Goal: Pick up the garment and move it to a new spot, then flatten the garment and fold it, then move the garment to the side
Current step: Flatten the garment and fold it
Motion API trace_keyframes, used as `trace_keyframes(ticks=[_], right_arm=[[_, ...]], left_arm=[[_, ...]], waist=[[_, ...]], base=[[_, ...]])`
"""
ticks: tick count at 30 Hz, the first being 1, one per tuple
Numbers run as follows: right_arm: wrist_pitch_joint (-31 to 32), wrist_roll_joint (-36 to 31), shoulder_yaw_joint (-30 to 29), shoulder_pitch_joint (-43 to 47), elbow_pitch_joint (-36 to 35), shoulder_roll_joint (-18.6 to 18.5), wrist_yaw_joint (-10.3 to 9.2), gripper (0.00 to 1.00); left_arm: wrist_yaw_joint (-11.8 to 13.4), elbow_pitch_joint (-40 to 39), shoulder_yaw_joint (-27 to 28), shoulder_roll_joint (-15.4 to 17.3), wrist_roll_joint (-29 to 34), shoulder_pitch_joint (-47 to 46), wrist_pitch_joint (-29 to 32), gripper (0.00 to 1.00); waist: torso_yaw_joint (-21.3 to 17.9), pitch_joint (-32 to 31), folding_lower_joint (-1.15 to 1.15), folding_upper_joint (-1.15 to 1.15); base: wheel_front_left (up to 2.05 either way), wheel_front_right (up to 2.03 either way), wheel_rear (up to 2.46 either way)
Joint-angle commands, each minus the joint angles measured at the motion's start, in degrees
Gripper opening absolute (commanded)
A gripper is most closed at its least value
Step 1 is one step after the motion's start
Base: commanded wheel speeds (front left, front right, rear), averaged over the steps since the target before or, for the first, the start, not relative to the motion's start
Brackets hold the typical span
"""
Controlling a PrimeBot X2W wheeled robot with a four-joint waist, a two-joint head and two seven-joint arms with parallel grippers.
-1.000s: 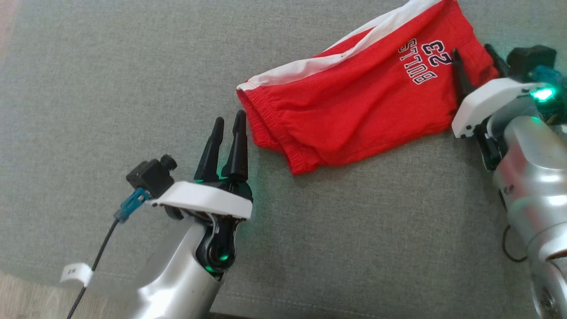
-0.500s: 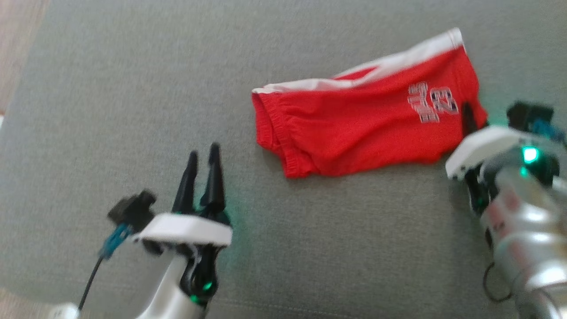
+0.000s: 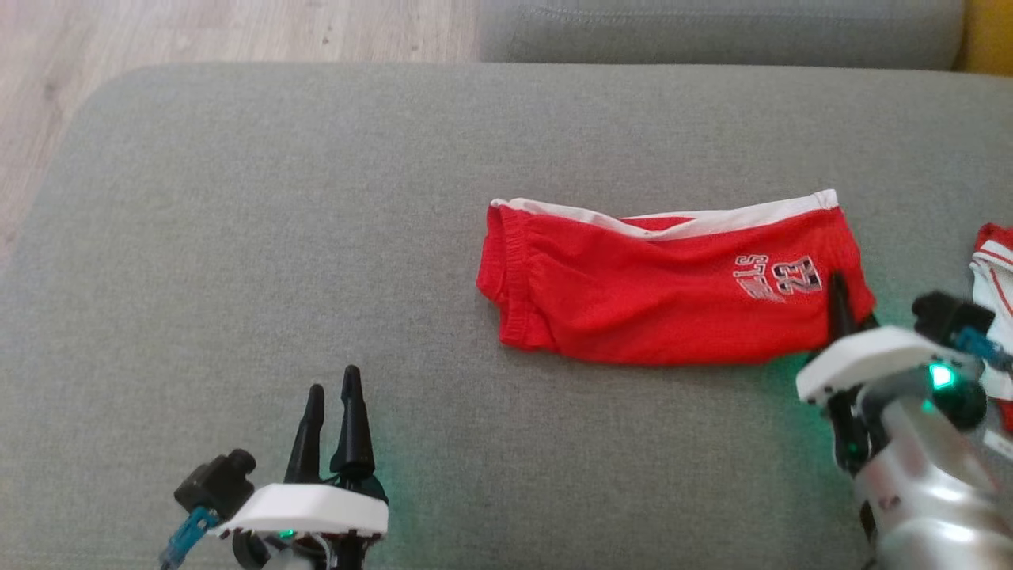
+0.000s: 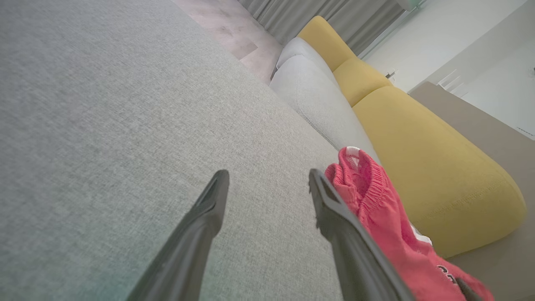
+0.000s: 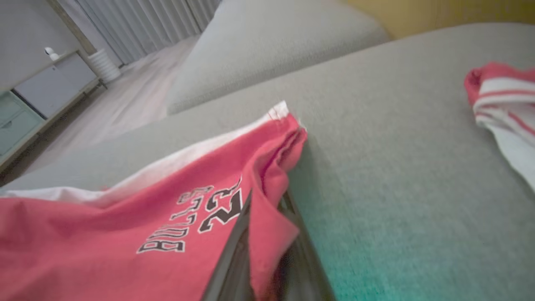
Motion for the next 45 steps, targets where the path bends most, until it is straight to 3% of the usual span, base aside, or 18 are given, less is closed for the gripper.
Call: trace_keyframes(ticks=[1, 6, 14, 15, 16, 21, 25, 28, 38, 45], right_arm=[[-0.6, 0.0, 1.7, -1.9, -3.1, 0.0, -0.04, 0.0], [-0.6, 0.3, 7.3, -4.4, -9.7, 3.2, -0.04, 0.0], [0.9, 9.1, 27.1, -7.2, -13.8, 5.5, -0.04, 0.0], [1.6, 13.2, 32.2, -6.8, -14.4, 5.5, -0.04, 0.83], [1.6, 15.3, 34.8, -6.5, -15.1, 5.5, -0.04, 1.0], [0.5, 21.6, 44.0, -5.2, -17.1, 5.5, -0.04, 1.0], [-0.3, 22.4, 45.2, -4.9, -16.5, 5.5, -0.04, 1.0], [-0.6, 20.6, 41.5, -4.7, -15.4, 5.5, -0.04, 1.0], [-0.6, -0.5, 10.9, 5.2, -18.8, 5.0, -0.04, 1.0], [-0.6, -9.1, 2.0, 12.6, -21.2, 5.5, -0.04, 1.0]], left_arm=[[0.1, -1.7, 2.1, 0.3, 0.3, -0.9, -0.4, 1.0], [0.1, -0.9, 1.5, 0.3, 1.0, -0.3, -0.4, 1.0], [0.1, 0.5, -0.9, 0.4, 1.5, 0.4, -0.4, 1.0], [0.1, 0.8, -2.3, 0.6, 2.0, 0.3, -0.4, 1.0], [0.1, 0.9, -2.6, 0.7, 2.2, 0.3, -0.4, 1.0], [0.1, 1.0, -2.0, 1.4, 4.5, 0.1, -0.4, 1.0], [0.1, 0.7, -0.3, 1.8, 7.0, 0.0, -0.4, 1.0], [0.1, 0.4, 2.5, 1.9, 11.0, 0.1, -0.4, 1.0], [0.1, -1.9, 13.9, 0.8, 27.2, 1.5, -0.4, 1.0], [0.1, -2.4, 17.7, 0.2, 36.7, 3.8, -0.4, 1.0]], waist=[[0.3, -0.3, 0.01, 0.0], [1.8, -0.8, 0.01, 0.0], [6.6, -2.0, 0.01, 0.0], [7.8, -2.1, 0.01, 0.0], [8.2, -2.2, 0.01, 0.0], [8.0, -2.5, 0.01, 0.0], [6.1, -3.0, 0.01, 0.0], [3.7, -3.4, 0.01, 0.0], [-3.0, -4.9, 0.01, 0.0], [-4.9, -6.1, 0.01, 0.0]], base=[[0.0, 0.0, 0.0], [0.0, 0.0, 0.0], [0.0, 0.0, 0.0], [0.0, 0.0, 0.0], [0.0, 0.0, 0.0], [0.0, 0.0, 0.0], [0.0, 0.0, 0.0], [0.0, 0.0, 0.0], [0.0, 0.0, 0.0], [0.0, 0.0, 0.0]])
